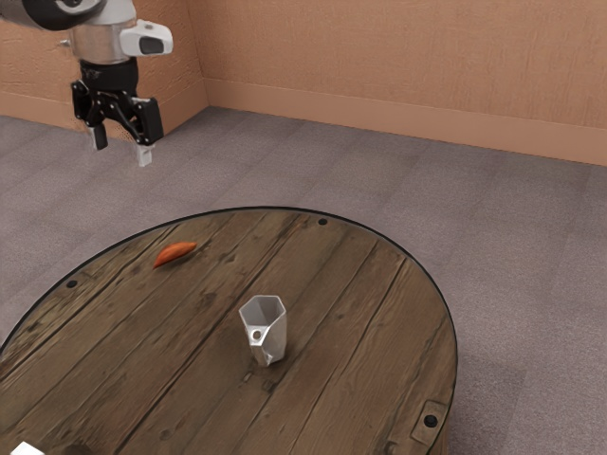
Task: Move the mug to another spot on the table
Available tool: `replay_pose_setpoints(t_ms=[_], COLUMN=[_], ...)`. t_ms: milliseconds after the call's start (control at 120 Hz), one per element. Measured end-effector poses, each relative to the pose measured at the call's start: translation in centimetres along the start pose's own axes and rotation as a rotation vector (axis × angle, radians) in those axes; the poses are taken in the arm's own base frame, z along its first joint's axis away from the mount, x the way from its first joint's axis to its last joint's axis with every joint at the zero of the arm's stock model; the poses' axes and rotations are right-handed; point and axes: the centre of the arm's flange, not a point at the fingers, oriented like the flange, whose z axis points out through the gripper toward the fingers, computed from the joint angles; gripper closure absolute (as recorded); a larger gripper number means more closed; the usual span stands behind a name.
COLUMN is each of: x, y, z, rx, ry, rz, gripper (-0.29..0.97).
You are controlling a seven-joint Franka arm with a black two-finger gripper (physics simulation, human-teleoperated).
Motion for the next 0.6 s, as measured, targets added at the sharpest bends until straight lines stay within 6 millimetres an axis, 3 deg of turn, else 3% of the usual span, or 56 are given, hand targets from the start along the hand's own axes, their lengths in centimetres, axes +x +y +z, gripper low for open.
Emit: replay_pose_setpoints(t_ms=[75,175,225,283,367,600], x=[0.7,1.5,1.3,0.6,0.0,0.2], y=[0.6,1.9,2.9,4.8,8.0,15.8], z=[0.5,3.9,6.8,10.9,15.0,22.5], rx=[0.003,-0.032,-0.06,-0.084,-0.112,-0.09], ry=[0.029,0.011,-0.012,-0.042,-0.06,-0.068], rz=[0.009,0.017,-0.013,-0.057,-0.124,-0.238], gripper=[0.0,0.0,0.0,0.0,0.0,0.0])
